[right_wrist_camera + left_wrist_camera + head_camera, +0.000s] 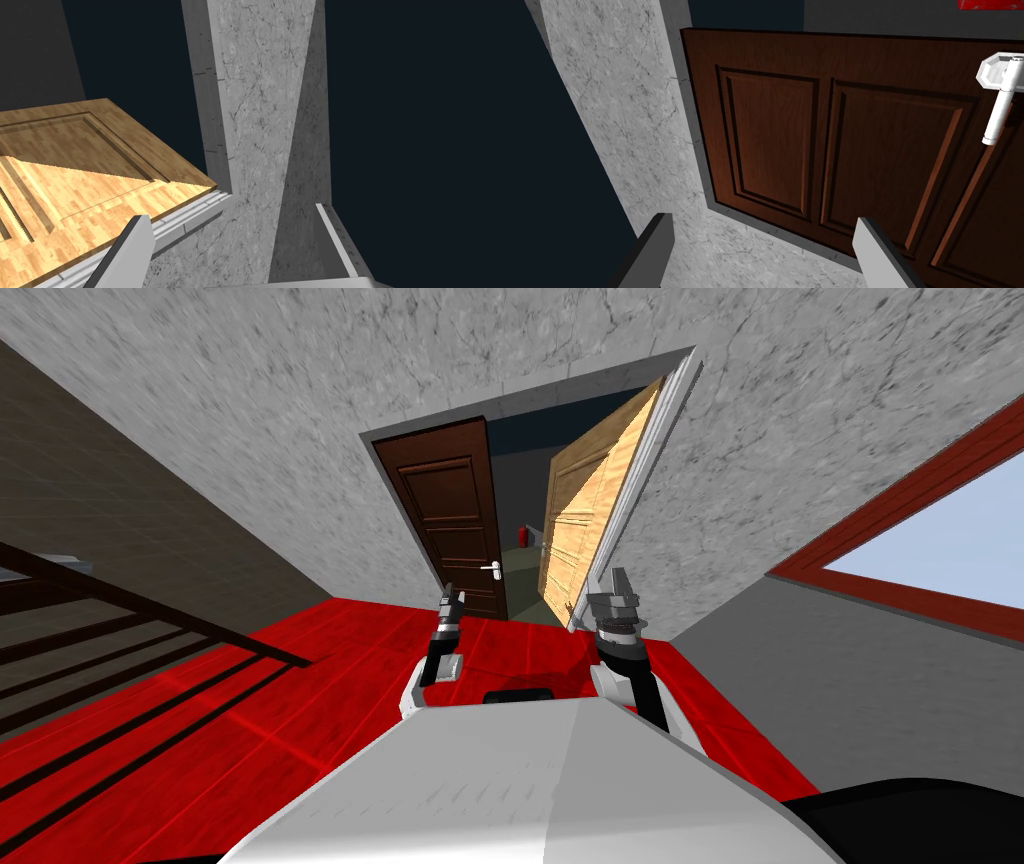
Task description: Push the door open
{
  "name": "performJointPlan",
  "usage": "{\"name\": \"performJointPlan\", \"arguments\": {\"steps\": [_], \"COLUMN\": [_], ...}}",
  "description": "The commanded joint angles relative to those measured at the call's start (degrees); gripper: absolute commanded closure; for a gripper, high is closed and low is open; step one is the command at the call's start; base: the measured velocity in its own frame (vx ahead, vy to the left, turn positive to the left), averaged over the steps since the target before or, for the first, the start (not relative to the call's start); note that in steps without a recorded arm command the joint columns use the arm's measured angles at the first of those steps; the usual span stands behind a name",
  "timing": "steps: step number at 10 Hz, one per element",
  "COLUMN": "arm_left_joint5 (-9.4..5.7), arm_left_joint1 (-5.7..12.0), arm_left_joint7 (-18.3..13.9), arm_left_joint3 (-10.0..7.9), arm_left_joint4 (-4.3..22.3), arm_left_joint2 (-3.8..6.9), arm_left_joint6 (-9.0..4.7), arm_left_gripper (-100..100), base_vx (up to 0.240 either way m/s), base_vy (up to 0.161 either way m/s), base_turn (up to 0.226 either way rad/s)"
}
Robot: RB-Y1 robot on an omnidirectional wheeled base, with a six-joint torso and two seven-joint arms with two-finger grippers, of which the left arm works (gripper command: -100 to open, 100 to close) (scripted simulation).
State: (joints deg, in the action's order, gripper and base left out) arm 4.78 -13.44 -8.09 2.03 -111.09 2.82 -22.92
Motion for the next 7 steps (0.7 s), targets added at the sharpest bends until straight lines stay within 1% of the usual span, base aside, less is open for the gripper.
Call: {"name": "performJointPlan", "arguments": {"steps": [1,4,5,7], "arm_left_joint5": [0.0,-0.22,-0.22,-0.39], "arm_left_joint1": [0.8,4.46,4.46,7.02], "arm_left_joint7": [0.1,0.0,0.0,-0.1], "arm_left_joint3": [-0.03,-0.23,-0.23,-0.38], "arm_left_joint4": [1.7,7.4,8.2,12.1], "arm_left_joint2": [-0.04,0.43,0.43,0.66], "arm_left_joint6": [-0.21,-0.56,-0.56,-0.8], "arm_left_gripper": [-100,-100,-100,-100], "base_vx": [0.034,0.076,0.07,0.072], "base_vy": [0.021,0.037,0.032,0.03], "base_turn": [-0.006,-0.012,-0.006,-0.009]}}
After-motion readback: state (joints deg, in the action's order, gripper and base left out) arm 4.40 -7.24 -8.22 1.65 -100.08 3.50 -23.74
